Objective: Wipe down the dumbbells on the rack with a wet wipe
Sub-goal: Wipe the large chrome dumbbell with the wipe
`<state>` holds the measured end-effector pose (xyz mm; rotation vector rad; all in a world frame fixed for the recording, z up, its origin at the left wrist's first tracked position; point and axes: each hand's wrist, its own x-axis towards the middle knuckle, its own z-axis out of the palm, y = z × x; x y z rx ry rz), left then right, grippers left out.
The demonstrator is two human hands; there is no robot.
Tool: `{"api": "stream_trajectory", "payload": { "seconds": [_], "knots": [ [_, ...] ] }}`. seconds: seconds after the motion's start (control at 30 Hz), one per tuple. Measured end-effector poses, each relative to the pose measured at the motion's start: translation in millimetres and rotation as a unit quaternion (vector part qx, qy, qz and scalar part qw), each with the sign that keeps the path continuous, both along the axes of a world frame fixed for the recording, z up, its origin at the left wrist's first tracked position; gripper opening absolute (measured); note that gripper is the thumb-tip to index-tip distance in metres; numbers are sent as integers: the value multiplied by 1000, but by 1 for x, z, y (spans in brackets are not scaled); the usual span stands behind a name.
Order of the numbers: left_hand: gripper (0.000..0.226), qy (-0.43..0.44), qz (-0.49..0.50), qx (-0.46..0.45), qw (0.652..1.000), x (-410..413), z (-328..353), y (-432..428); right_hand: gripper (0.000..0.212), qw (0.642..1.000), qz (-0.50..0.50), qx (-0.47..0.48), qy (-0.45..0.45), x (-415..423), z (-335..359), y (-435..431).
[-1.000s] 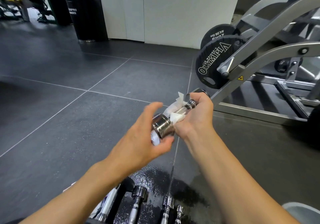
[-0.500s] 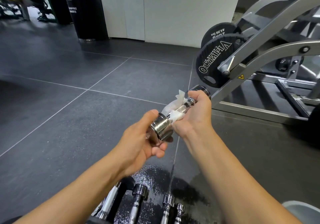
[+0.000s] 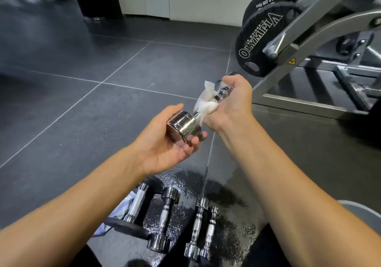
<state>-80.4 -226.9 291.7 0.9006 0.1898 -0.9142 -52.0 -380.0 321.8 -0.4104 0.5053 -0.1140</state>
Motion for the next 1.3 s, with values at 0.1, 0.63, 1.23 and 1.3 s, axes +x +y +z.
{"api": "stream_trajectory", "payload": {
  "seconds": [0.1,0.63,1.23,1.3],
  "knots": [
    [41,-170,25,110,979,-2,0,-4,27,1000,0,8,10,1,-2,0],
    [56,-244,-121,250,929,12,-2,8,23,991,91,-95,1,-4,-3,7],
    [16,-258,54,161,951,-9,9,5,53,903,252,-273,-214,-29,12,16],
    [12,-266,55,139,952,-14,17,8,69,887,272,-298,-226,-32,17,11]
  ]
}}
